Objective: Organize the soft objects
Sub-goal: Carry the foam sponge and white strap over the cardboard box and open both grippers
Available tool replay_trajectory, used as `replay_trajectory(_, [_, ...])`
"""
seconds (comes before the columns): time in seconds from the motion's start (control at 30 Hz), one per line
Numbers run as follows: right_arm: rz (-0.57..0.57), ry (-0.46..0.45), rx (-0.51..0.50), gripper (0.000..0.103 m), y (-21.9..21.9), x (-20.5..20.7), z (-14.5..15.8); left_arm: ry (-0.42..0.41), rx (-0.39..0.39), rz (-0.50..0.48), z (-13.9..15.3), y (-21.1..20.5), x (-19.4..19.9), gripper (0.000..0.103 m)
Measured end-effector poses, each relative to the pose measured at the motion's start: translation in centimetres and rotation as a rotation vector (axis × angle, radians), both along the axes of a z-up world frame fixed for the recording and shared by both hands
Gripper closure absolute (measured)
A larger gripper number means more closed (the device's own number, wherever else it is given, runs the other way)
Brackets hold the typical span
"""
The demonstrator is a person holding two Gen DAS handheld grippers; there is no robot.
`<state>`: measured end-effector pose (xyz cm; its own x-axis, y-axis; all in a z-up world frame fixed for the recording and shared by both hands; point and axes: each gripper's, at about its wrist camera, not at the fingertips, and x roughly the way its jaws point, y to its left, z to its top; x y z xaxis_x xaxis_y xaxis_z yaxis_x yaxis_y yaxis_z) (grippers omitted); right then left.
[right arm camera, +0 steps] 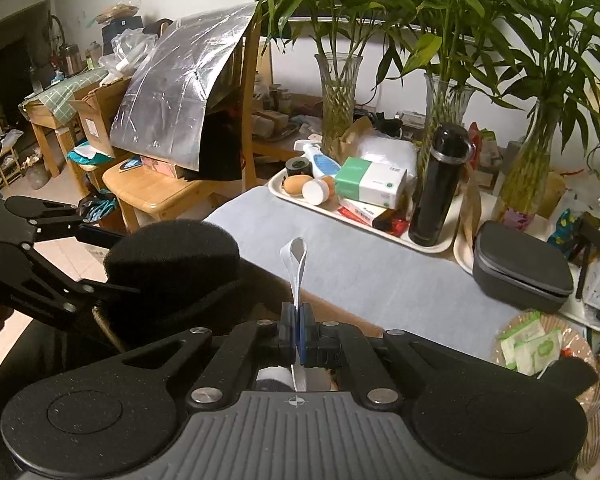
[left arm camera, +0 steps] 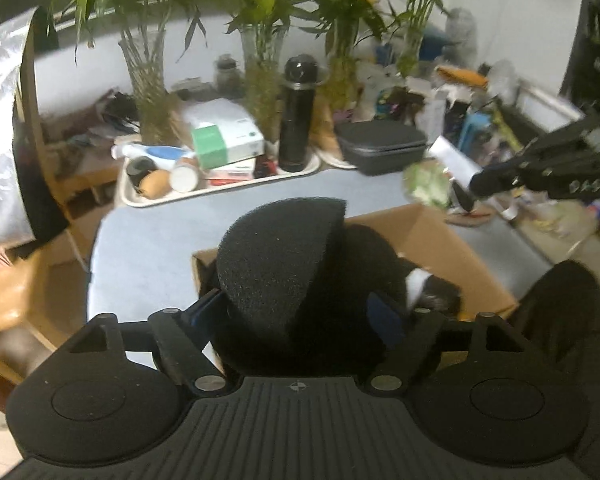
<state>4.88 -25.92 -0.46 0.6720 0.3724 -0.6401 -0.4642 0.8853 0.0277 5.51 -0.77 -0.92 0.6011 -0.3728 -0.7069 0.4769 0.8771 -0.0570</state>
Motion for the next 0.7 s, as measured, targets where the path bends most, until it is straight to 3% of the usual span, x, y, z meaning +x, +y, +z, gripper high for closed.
replay_trajectory(0.13, [0.001,0.011,0.012,0.099,-0.1,-0.4,-0.1,0.002,-0.077,-0.029,0.3,1.0,-0.9,0.025])
replay_trajectory(0.33, [0.007,0.018,0.021,0.099,0.1,-0.7,-0.3,-0.008,-0.058,-0.053,-0.4,-0.1,-0.6,0.025])
replay_trajectory(0.5, [0.011,0.013,0.024,0.099,0.3,-1.1,-0.1,0.044,-0.148,-0.162,-0.9,-1.0,-1.1,0.025])
replay_trajectory(0.7, [0.002,0.023,0.027,0.099,0.2,-1.3,0.0,0.042,-0.115,-0.169,-1.3,-1.4,-2.5,0.025])
